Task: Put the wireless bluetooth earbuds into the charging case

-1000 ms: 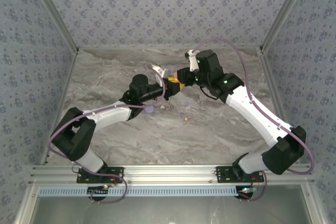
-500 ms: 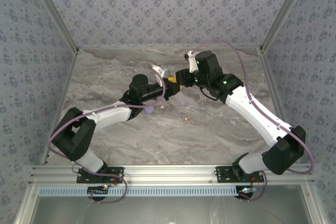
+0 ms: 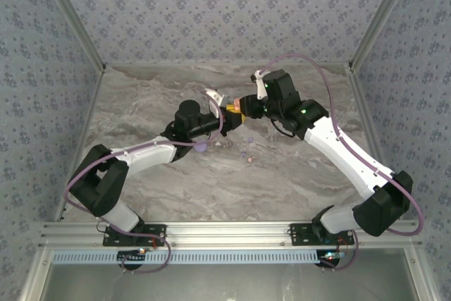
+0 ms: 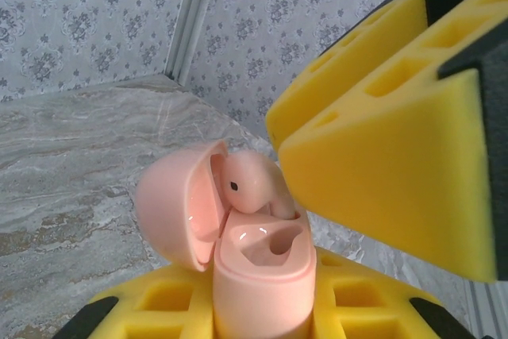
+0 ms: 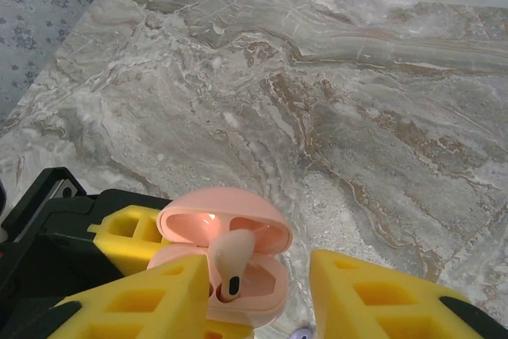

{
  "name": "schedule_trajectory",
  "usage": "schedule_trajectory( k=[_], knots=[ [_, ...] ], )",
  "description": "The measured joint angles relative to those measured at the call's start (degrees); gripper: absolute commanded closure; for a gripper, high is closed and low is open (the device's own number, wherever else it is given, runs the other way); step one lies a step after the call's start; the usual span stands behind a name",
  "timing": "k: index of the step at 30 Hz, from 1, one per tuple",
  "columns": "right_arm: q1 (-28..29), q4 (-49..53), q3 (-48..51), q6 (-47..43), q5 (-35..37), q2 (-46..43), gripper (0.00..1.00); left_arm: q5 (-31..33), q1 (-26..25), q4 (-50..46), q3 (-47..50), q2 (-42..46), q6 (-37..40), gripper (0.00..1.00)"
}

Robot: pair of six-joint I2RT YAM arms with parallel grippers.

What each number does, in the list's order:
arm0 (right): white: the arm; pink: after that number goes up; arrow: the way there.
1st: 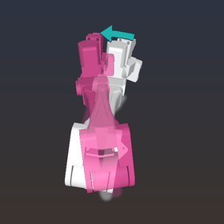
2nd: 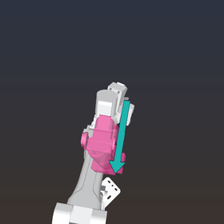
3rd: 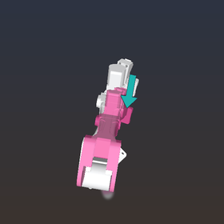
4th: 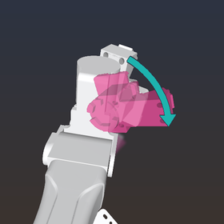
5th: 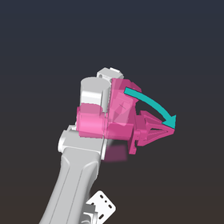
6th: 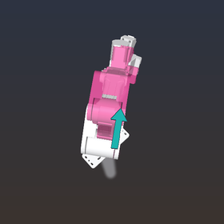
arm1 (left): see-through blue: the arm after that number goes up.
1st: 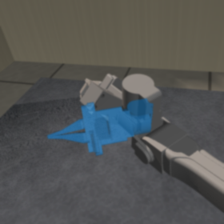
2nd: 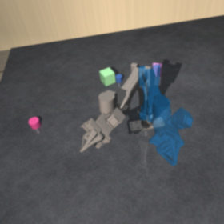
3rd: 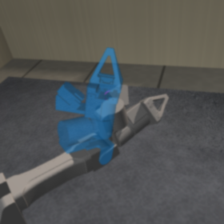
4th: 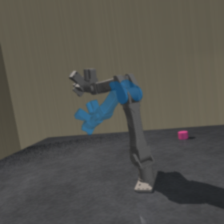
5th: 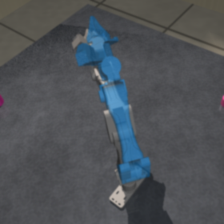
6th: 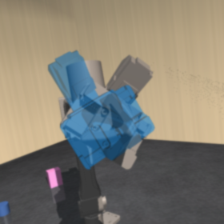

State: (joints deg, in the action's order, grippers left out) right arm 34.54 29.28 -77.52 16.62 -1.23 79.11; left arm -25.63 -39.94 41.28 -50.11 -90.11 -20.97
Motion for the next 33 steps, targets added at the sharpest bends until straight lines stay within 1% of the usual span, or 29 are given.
schedule_trajectory(
  k=[9, 22, 33],
  knots=[
    [0.0, 2.3, -1.6, 0.5, 0.4, 0.9, 0.56, 0.6, -1.0, -1.6, 0.0, 0.2, 2.4, 0.77],
    [0.0, 6.0, -3.2, 1.2, 1.9, 3.3, 0.54, 2.7, -1.4, -4.0, 0.0, 0.9, 5.0, 0.77],
    [0.0, 6.6, -4.9, 2.0, 1.8, 3.6, 0.43, 5.6, -1.4, -5.7, 0.0, 1.6, 5.7, 0.77]
  ],
)
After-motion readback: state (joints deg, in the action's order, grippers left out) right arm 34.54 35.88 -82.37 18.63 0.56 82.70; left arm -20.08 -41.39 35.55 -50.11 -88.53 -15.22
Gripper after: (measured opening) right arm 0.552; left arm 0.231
